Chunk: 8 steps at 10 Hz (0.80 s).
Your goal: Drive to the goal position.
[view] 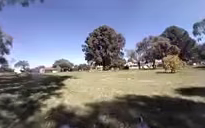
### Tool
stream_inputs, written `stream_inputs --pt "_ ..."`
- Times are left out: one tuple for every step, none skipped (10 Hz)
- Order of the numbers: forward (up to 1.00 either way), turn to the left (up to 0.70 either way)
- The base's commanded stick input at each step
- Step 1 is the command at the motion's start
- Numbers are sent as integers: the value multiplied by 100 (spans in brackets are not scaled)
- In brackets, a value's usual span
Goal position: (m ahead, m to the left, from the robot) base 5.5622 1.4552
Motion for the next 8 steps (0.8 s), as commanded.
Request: stream_inputs --pt "70 0" --pt "70 12" --pt "70 27" --pt "70 13" --pt "70 0" --pt "70 0" --pt "70 0" --pt "70 0"
